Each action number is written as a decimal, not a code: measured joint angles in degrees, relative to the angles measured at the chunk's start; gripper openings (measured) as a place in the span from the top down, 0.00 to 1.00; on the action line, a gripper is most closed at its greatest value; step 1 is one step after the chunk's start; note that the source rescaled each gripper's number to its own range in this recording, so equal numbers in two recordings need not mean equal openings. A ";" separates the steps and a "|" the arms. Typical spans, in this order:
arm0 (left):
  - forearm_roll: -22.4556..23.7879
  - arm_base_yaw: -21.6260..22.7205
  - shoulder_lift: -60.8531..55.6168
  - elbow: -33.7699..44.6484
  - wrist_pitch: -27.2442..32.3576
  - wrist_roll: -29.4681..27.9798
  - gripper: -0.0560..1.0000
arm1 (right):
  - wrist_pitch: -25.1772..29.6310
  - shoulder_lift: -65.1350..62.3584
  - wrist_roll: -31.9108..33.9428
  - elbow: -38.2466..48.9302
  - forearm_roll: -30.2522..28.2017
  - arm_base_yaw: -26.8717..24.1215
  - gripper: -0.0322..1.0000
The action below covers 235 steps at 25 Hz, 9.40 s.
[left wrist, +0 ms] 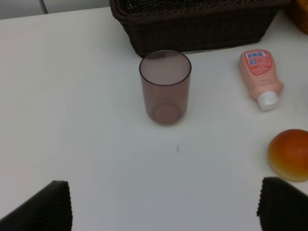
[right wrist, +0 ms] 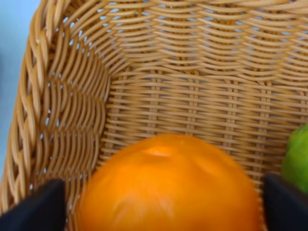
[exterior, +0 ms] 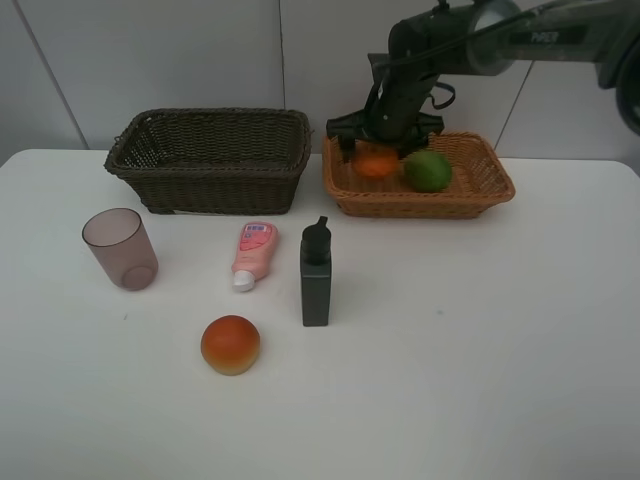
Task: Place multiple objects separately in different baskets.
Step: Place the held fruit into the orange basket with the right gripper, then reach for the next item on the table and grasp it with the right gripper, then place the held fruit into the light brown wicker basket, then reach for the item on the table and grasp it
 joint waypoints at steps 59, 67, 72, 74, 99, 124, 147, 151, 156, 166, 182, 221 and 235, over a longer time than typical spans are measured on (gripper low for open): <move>0.00 0.00 0.00 0.00 -0.04 0.00 0.00 | 25.58 -9.66 20.96 9.11 4.85 21.28 0.00; 0.00 0.00 0.00 0.00 -0.04 0.00 0.00 | 25.60 -7.79 20.96 9.16 6.26 21.28 0.00; 0.00 0.00 0.00 0.00 -0.04 0.00 0.00 | 25.53 -7.79 20.96 10.19 6.43 21.01 0.00; 0.00 0.00 0.00 0.00 -0.04 0.00 0.00 | 25.28 -7.79 20.96 11.67 6.60 20.72 0.00; 0.00 0.00 0.00 0.00 -0.04 0.00 0.00 | 21.30 -7.79 20.75 13.11 8.33 20.57 0.95; 0.00 0.00 0.00 0.00 -0.04 0.00 0.00 | 22.85 -11.69 11.24 13.19 7.75 20.63 0.95; 0.00 0.00 0.00 0.00 -0.04 0.00 0.00 | 10.12 -11.66 -6.76 -13.49 6.15 20.54 0.95; 0.00 0.00 0.00 0.00 -0.04 0.00 0.00 | 3.55 -7.53 -7.06 -13.49 6.20 19.25 0.95; 0.00 0.00 0.00 0.00 -0.04 0.00 0.00 | -0.05 -2.89 -7.13 -13.49 6.00 16.71 0.95; 0.00 0.00 0.00 0.00 -0.04 0.00 0.00 | -9.73 2.50 -7.13 -13.43 6.12 14.97 0.95; 0.00 0.00 0.00 0.00 -0.04 0.00 0.00 | -14.09 8.95 -7.13 -13.39 6.11 14.46 0.95; 0.00 0.00 0.00 0.00 -0.04 0.00 0.00 | 6.19 -51.67 -7.82 46.73 12.11 -13.50 0.02; 0.00 0.00 0.00 0.00 -0.04 0.00 0.00 | 13.77 -87.96 -15.67 58.10 10.75 -15.26 0.02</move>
